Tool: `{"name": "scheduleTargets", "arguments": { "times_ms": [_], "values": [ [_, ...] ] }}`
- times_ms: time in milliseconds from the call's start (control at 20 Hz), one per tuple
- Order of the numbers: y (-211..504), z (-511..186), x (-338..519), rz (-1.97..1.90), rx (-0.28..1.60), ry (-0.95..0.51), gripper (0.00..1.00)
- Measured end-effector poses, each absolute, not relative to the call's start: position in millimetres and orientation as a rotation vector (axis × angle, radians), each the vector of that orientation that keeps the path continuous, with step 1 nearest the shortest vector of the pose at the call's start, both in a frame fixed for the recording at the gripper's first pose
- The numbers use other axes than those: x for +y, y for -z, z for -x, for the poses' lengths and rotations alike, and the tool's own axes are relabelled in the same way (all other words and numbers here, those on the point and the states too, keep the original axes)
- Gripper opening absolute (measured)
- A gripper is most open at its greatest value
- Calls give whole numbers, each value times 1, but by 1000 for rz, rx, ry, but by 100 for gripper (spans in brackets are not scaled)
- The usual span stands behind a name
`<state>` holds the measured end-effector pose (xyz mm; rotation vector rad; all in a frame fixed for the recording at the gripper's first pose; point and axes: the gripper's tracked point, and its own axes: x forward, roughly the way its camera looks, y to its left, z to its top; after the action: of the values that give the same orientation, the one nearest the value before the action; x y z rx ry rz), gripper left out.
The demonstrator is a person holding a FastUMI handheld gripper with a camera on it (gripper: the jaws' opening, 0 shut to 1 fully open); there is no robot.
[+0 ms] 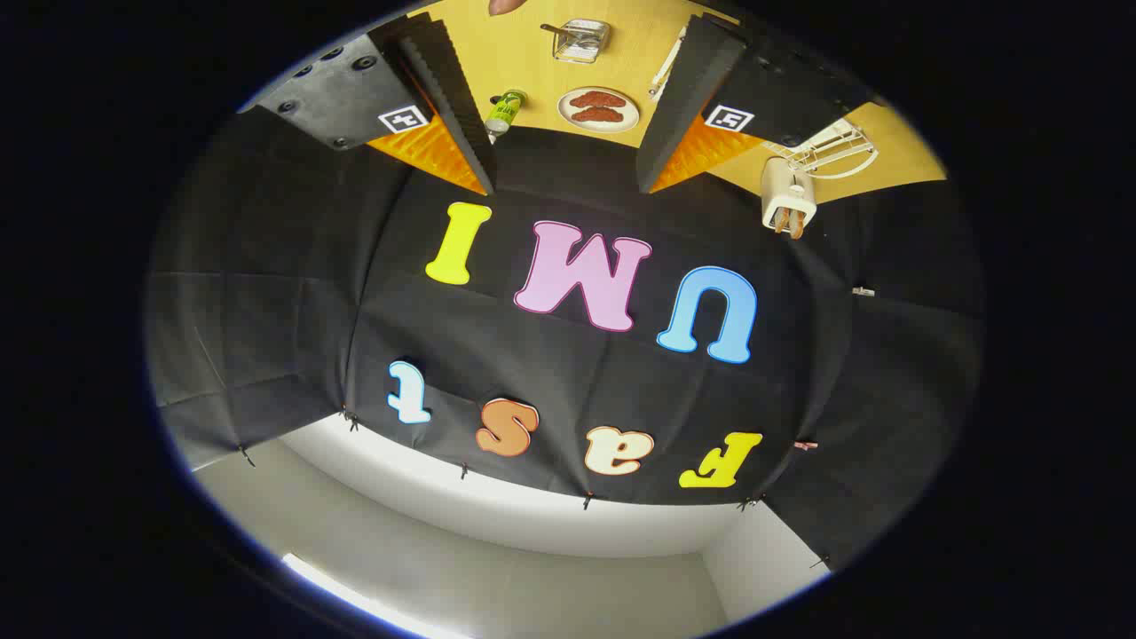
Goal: Take the plate from the dish rack, then take the spoon from the basket and place it into the plate.
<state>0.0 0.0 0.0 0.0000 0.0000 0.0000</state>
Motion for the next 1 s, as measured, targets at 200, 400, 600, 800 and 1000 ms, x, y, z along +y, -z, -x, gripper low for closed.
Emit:
{"name": "scheduleTargets", "arguments": {
  "times_ms": [200, 400, 600, 800, 1000],
  "values": [
    [7, 1, 3, 8, 23, 3, 96],
    [10, 0, 5, -3, 33, 8, 96],
    [13, -1, 4, 0, 38, 15, 96],
    [17, -5, 3, 10, 47, 20, 96],
    [21, -11, 4, -2, 56, 19, 96]
  ]
}}
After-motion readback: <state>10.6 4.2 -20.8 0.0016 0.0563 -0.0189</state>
